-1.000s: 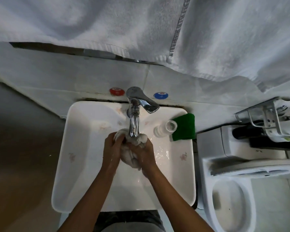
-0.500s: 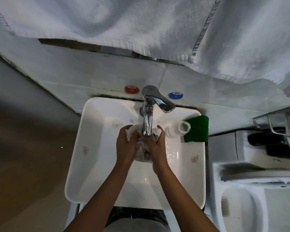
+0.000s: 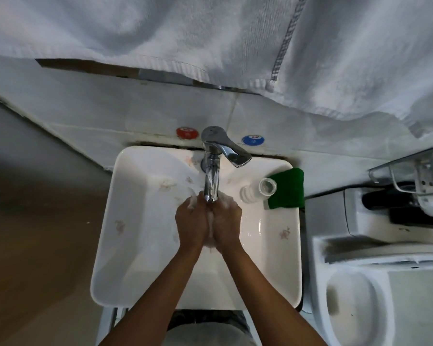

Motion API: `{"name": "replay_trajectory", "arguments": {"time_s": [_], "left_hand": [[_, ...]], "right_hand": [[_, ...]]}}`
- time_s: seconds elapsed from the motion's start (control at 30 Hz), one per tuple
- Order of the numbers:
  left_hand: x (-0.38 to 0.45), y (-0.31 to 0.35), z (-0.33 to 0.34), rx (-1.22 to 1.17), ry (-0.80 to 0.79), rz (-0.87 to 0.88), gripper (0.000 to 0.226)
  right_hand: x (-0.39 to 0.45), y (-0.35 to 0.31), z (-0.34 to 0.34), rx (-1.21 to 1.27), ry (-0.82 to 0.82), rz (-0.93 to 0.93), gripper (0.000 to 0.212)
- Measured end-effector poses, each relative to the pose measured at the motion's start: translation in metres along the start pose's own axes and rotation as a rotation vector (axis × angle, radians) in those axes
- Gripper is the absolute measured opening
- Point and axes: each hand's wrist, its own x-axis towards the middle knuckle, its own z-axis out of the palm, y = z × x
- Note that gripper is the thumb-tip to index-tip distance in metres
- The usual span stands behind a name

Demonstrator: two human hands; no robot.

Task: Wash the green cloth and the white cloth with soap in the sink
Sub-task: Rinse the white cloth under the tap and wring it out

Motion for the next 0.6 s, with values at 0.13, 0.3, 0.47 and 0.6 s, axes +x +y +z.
{"name": "replay_trajectory", "arguments": {"time_s": [0.13, 0.3, 0.47, 0.6], "left_hand": [[0.002, -0.005, 0.001, -0.056, 0.050, 0.001, 0.033], [0.006, -0.010, 0.001, -0.071, 0.091, 0.011, 0.030], [0.012, -0.005, 0.001, -0.121, 0.035, 0.001, 0.022], [0.014, 0.000, -0.004, -0.218, -0.156, 0.017, 0.036]], "right_hand": [[0.003, 0.006, 0.004, 0.169, -0.011, 0.269, 0.018], [0.002, 0.009, 0.011, 0.220, -0.006, 0.297, 0.024], [-0.008, 0.003, 0.011, 0.300, -0.037, 0.265, 0.092], [-0.007, 0.005, 0.008, 0.287, -0.056, 0.252, 0.080]]}}
